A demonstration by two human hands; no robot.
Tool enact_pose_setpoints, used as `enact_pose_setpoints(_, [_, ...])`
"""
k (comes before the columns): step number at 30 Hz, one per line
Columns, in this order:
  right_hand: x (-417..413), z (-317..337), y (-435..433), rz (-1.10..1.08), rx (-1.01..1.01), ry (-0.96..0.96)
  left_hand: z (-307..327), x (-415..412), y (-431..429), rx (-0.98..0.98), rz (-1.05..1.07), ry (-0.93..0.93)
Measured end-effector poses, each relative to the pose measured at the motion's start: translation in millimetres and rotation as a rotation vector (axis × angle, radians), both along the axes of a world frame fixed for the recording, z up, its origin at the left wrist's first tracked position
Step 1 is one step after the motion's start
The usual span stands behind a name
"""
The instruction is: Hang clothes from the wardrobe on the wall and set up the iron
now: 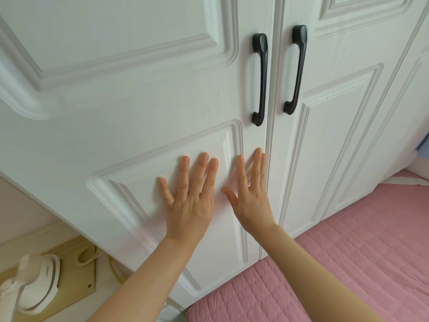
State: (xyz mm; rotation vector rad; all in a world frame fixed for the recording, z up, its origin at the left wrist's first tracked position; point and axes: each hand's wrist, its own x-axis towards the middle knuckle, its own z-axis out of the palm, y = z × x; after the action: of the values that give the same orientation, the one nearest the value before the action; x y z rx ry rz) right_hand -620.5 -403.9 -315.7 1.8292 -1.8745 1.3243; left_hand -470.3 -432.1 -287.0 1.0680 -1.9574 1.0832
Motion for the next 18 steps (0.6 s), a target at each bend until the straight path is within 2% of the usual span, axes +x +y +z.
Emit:
enact_pose_setpoints(10, [8.6,13.7,16.7,-0.091,0.108,0.056,11.4,2.1,11.7,0.052,-0.010,-0.001])
enact_pose_setpoints(18, [28.2,21.0,50.7,-0.112,0.364,0.102,17.7,43.3,43.6,0.315,-0.100,-0.143])
